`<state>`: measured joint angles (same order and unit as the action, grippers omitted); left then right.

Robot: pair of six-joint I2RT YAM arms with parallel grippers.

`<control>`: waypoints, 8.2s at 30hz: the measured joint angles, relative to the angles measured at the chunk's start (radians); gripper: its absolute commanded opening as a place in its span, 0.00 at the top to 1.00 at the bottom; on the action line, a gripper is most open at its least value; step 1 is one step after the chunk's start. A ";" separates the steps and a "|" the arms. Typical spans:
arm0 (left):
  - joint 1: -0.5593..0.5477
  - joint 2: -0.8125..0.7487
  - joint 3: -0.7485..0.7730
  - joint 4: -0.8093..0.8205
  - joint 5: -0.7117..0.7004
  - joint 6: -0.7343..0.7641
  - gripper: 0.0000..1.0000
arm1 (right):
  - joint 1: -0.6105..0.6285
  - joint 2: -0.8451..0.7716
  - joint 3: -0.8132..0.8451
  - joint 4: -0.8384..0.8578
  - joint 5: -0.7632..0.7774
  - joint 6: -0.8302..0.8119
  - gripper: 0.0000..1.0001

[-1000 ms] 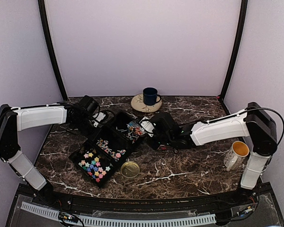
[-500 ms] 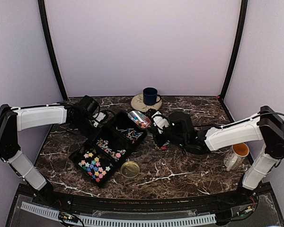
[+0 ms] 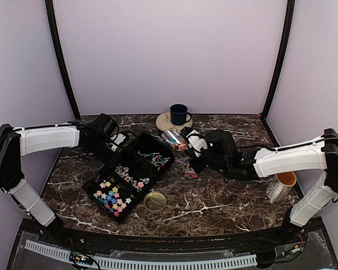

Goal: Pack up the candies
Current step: Place the fake candies in the packing box, then place the plate at the center of the board, then move the packing box to the center of the board.

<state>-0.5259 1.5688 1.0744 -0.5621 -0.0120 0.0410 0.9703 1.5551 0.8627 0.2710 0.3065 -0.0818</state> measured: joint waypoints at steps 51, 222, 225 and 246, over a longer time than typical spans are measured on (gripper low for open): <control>0.000 0.000 0.000 0.000 0.000 0.000 1.00 | 0.075 -0.095 0.252 -1.083 0.193 0.122 1.00; 0.328 0.180 0.233 0.061 -0.039 -0.131 0.16 | 0.256 0.434 0.739 -1.521 0.595 0.068 1.00; 0.328 0.161 0.230 0.066 -0.038 -0.132 0.16 | 0.256 0.434 0.766 -1.536 0.587 0.068 1.00; 0.293 0.099 0.217 0.092 -0.042 -0.135 0.15 | 0.211 0.188 0.728 -1.473 0.536 0.105 1.00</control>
<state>-0.2329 1.6676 1.2911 -0.4702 -0.0544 -0.0937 1.1812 1.7428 1.5909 -1.2018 0.8429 0.0231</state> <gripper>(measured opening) 0.846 0.083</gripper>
